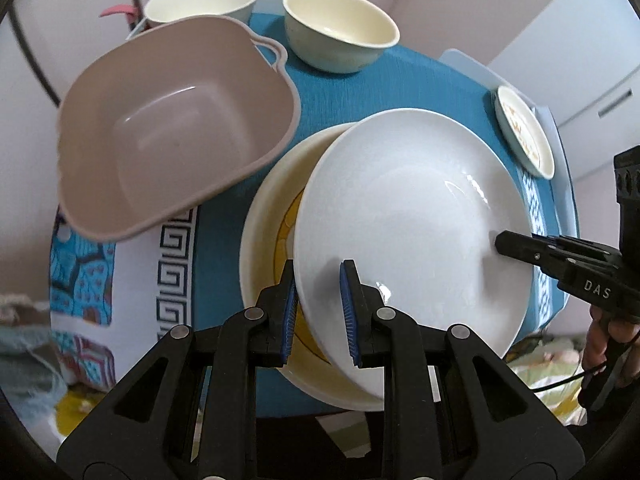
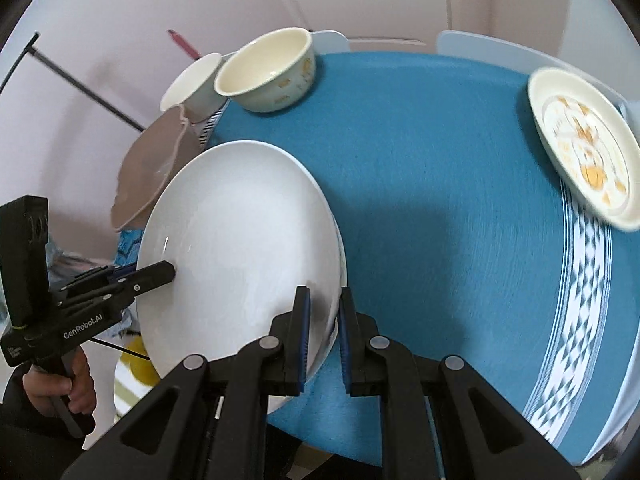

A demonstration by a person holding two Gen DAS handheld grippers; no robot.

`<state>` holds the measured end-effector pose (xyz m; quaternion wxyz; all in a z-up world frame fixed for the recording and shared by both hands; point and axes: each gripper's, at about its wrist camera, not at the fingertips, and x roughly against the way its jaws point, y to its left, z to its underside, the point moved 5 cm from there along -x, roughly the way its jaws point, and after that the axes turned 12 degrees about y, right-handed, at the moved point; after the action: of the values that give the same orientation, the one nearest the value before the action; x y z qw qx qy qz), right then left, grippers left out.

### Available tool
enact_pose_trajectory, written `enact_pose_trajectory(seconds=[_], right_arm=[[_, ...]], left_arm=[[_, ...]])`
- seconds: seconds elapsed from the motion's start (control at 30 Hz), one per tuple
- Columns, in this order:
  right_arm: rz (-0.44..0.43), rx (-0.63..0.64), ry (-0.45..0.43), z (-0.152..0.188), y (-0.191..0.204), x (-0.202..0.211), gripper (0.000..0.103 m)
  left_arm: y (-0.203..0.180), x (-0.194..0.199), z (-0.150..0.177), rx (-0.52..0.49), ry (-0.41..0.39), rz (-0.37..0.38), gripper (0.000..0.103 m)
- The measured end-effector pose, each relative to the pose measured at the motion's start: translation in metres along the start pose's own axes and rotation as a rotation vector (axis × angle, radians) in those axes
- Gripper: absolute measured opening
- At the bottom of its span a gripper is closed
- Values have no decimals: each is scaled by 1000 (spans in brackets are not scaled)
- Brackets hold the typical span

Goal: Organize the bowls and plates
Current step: 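Lower the white plate onto the yellow duck plate and open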

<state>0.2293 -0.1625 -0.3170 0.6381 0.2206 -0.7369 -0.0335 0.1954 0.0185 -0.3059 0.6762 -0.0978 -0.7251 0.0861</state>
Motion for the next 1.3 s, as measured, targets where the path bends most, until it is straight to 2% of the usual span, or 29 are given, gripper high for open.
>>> enact_pose_trajectory(seconds=[0.27, 0.57, 0.7, 0.97, 1.3], right_arm=[[80, -61, -34, 10, 3, -6, 12], [142, -82, -57, 20, 8, -1, 12], [163, -80, -57, 22, 11, -2, 12], [196, -55, -56, 19, 16, -5, 12], [226, -20, -61, 15, 21, -10, 12]], left_arm=[[0, -15, -10, -112, 34, -32, 19], [-5, -20, -12, -199, 50, -115, 19], [-9, -18, -10, -243, 35, -181, 19], [-18, -13, 0, -340, -3, -374, 18], [-22, -3, 14, -388, -33, -487, 19]])
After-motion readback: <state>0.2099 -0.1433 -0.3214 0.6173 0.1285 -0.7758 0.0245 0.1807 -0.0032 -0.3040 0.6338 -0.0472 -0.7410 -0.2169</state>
